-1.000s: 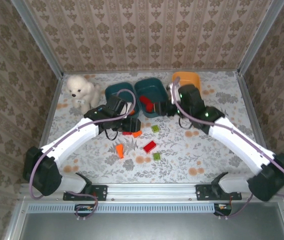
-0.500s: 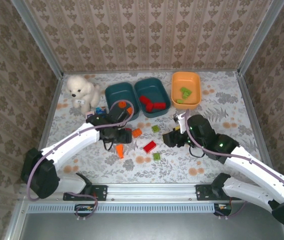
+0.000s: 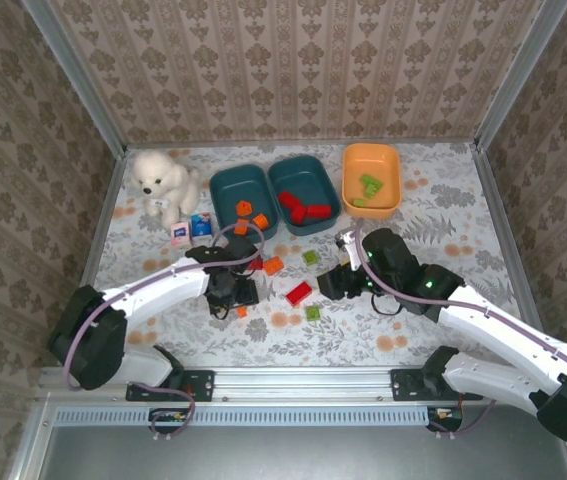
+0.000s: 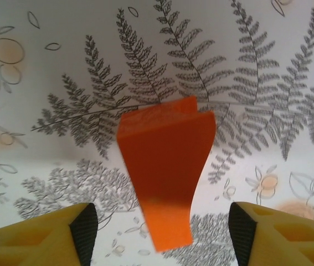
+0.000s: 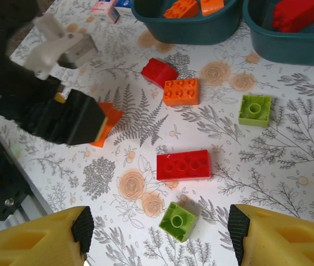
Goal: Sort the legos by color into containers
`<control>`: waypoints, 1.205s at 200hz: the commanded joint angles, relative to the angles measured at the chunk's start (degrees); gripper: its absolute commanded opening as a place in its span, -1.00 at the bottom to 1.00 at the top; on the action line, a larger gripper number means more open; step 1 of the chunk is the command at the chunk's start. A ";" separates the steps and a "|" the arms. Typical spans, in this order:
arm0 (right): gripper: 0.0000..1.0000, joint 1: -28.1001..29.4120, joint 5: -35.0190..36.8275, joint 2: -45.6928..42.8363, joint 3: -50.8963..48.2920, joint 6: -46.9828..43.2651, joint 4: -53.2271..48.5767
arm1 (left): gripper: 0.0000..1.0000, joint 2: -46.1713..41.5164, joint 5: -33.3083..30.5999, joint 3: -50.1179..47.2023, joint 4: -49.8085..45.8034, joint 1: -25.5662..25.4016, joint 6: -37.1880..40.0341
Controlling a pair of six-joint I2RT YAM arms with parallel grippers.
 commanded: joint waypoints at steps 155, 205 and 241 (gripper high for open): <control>0.46 0.32 -9.69 -0.28 1.10 2.18 7.85 | -0.70 5.34 -6.62 4.70 -1.53 -1.10 0.76; 0.47 -0.23 -5.71 0.37 4.05 1.33 7.12 | -0.72 1.75 -9.71 20.20 -9.62 1.91 6.52; 0.47 -2.17 -2.77 4.38 8.21 1.79 7.62 | -0.72 8.86 -6.16 31.60 -7.01 9.40 14.87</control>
